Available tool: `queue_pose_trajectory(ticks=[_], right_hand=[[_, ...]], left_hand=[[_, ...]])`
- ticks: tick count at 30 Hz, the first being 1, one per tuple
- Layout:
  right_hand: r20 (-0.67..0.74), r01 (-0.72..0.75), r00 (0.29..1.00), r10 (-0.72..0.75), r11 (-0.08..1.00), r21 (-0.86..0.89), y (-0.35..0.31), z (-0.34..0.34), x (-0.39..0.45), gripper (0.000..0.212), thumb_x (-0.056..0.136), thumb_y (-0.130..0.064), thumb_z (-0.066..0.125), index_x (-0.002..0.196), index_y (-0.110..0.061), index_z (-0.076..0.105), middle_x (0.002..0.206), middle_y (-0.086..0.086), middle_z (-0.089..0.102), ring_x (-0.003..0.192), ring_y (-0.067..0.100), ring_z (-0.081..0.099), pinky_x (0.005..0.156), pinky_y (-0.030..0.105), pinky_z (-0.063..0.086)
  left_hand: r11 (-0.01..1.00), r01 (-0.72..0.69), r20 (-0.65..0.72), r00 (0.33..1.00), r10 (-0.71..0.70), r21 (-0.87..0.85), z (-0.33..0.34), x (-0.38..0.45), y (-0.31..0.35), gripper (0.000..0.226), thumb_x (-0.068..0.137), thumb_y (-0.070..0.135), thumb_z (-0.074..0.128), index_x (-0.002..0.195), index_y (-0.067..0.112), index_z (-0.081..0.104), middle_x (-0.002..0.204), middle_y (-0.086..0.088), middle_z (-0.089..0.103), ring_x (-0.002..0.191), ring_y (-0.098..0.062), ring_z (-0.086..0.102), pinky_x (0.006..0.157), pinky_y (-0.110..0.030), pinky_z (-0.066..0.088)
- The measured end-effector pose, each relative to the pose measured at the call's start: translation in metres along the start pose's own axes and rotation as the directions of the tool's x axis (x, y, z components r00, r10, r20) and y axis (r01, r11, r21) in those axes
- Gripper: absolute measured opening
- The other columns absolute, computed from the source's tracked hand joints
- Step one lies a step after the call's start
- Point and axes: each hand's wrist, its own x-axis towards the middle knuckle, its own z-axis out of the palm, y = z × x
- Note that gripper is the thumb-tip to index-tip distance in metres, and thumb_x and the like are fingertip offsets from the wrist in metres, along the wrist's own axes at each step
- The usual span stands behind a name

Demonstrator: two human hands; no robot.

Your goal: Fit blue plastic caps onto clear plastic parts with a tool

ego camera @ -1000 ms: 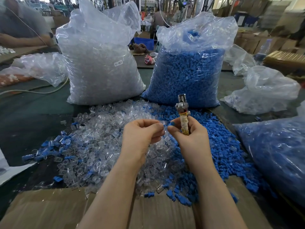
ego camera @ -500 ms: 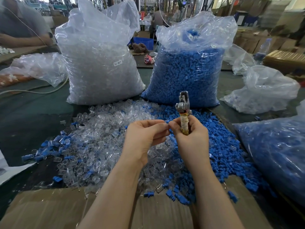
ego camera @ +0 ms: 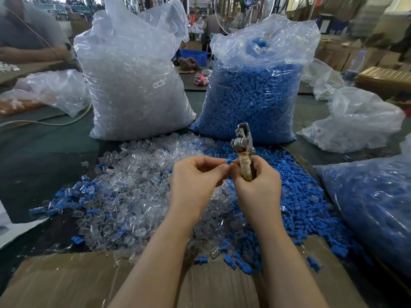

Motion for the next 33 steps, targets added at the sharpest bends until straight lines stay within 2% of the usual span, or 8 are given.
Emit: queue_pose_trajectory(ticks=[11,14,16,18,20,23,30,33], right_hand=[[0.165,-0.021,0.986,0.024,1.000,-0.022,-0.002,-0.003,0.002,0.014,0.087,-0.021,0.065,0.074,-0.021,0.059,0.059,-0.015,0.056,0.051,0.005,0.043,0.051,0.029,0.033],[0.230,-0.103,0.969,0.087,0.993,0.060,-0.005,-0.008,0.003,0.005,0.085,-0.023,0.064,0.080,-0.020,0.064,0.067,-0.001,0.062,0.056,0.009,0.049,0.058,0.042,0.044],[0.293,-0.140,0.949,0.113,0.987,0.074,-0.005,-0.015,0.004,0.007,0.084,-0.019,0.064,0.081,-0.025,0.065,0.075,0.002,0.065,0.062,0.015,0.055,0.063,0.039,0.050],[0.369,-0.122,0.923,0.106,0.992,0.020,-0.003,-0.022,0.006,0.009,0.084,-0.017,0.065,0.082,-0.026,0.065,0.077,-0.003,0.067,0.071,0.018,0.061,0.069,0.038,0.052],[0.441,-0.077,0.892,0.099,0.995,-0.068,-0.002,-0.025,0.006,0.005,0.080,-0.024,0.065,0.085,-0.024,0.063,0.078,-0.001,0.067,0.077,0.023,0.062,0.072,0.045,0.053],[0.494,-0.056,0.863,0.103,0.992,-0.110,-0.003,-0.025,0.005,0.019,0.074,-0.032,0.061,0.088,-0.021,0.062,0.079,0.002,0.064,0.077,0.030,0.060,0.074,0.051,0.051],[0.521,-0.052,0.847,0.102,0.993,-0.110,0.001,-0.025,0.006,0.007,0.086,-0.018,0.064,0.090,-0.022,0.060,0.078,-0.003,0.061,0.070,0.020,0.055,0.069,0.046,0.049],[0.548,-0.041,0.830,0.099,0.992,-0.116,0.003,-0.024,0.006,0.010,0.086,-0.016,0.063,0.089,-0.025,0.057,0.066,-0.017,0.056,0.056,0.003,0.046,0.057,0.029,0.040]], left_hand=[[0.968,-0.153,-0.080,0.982,0.171,0.201,-0.001,0.003,-0.006,0.019,0.077,0.013,0.082,0.071,0.028,0.072,0.069,0.007,0.074,0.071,-0.013,0.072,0.074,-0.039,0.061],[0.972,-0.153,-0.090,0.981,0.171,0.180,-0.002,0.004,-0.007,0.017,0.081,0.011,0.079,0.074,0.025,0.071,0.069,0.006,0.073,0.068,-0.010,0.071,0.070,-0.031,0.061],[0.984,-0.138,-0.091,0.985,0.149,0.116,-0.004,0.005,-0.007,0.013,0.083,0.009,0.077,0.078,0.020,0.071,0.070,0.004,0.074,0.066,-0.008,0.071,0.065,-0.022,0.058],[0.993,-0.115,-0.089,0.989,0.117,0.026,-0.006,0.006,-0.007,0.010,0.084,0.005,0.075,0.082,0.013,0.071,0.070,0.000,0.074,0.066,-0.009,0.072,0.061,-0.016,0.054],[0.994,-0.108,-0.085,0.991,0.106,-0.018,-0.008,0.008,-0.007,0.009,0.085,0.002,0.073,0.083,0.011,0.070,0.070,-0.001,0.074,0.066,-0.010,0.072,0.061,-0.014,0.053],[0.991,-0.109,-0.074,0.992,0.104,-0.072,-0.009,0.009,-0.008,0.011,0.087,0.000,0.070,0.083,0.011,0.069,0.073,-0.004,0.074,0.069,-0.012,0.073,0.062,-0.015,0.053],[0.988,-0.122,-0.024,0.993,0.120,-0.096,-0.014,0.010,-0.008,0.012,0.087,-0.001,0.069,0.083,0.011,0.069,0.072,-0.003,0.074,0.070,-0.014,0.072,0.063,-0.017,0.054],[0.988,-0.125,0.004,0.992,0.126,-0.096,-0.015,0.010,-0.008,0.011,0.087,-0.001,0.068,0.085,0.010,0.069,0.076,-0.006,0.075,0.071,-0.014,0.072,0.063,-0.016,0.053]])
